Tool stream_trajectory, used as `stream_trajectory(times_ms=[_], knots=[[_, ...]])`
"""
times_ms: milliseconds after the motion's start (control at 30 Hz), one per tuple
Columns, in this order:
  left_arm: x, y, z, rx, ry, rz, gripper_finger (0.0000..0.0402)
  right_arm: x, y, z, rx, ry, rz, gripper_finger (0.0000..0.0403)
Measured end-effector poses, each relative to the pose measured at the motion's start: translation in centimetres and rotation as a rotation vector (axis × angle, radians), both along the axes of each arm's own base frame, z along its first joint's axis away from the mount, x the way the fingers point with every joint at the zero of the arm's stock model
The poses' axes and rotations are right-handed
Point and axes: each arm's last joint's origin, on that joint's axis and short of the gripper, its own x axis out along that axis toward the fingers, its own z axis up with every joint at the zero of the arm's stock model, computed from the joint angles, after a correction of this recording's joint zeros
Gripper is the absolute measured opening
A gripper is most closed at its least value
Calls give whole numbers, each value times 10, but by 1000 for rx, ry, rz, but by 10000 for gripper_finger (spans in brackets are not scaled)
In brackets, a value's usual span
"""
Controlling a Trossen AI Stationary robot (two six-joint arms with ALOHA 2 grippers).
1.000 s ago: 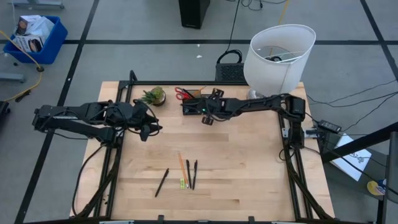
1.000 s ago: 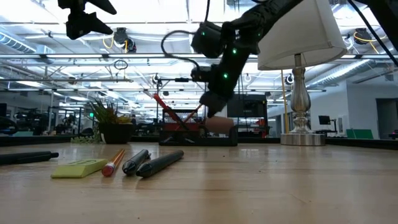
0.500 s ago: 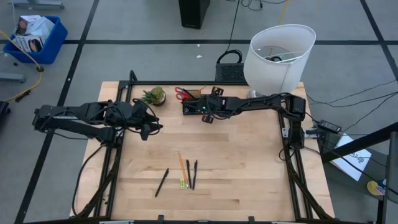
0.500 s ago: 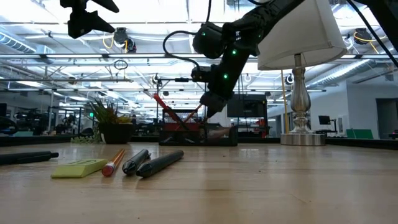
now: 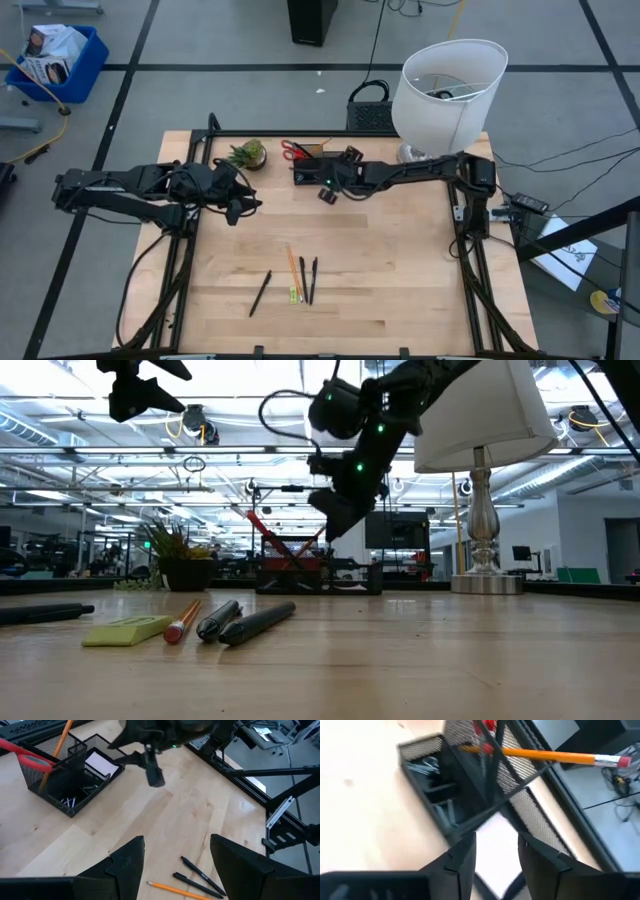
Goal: Pick and place office supplies into organizer
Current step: Put the black pen into the black desk organizer
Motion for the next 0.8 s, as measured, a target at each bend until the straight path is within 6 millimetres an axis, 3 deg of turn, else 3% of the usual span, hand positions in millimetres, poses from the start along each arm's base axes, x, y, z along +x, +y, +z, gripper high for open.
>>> stream_trajectory(times_ms=[233, 367, 533, 667, 800], knots=[[0, -2, 0, -67, 2, -30, 232, -6, 33, 33, 88, -184, -68, 136], [0, -3, -1, -123, 7, -44, 232, -13, 50, 61, 247, -372, -92, 136], [-1, -3, -1, -139, 10, -38, 232, -23, 77, 110, 441, -645, 123, 136], [0, -2, -1, -127, 8, -13, 232, -65, 93, 125, 395, -723, 170, 131], [1, -2, -2, -194, 10, 32, 232, -115, 93, 114, 433, -759, 150, 131]])
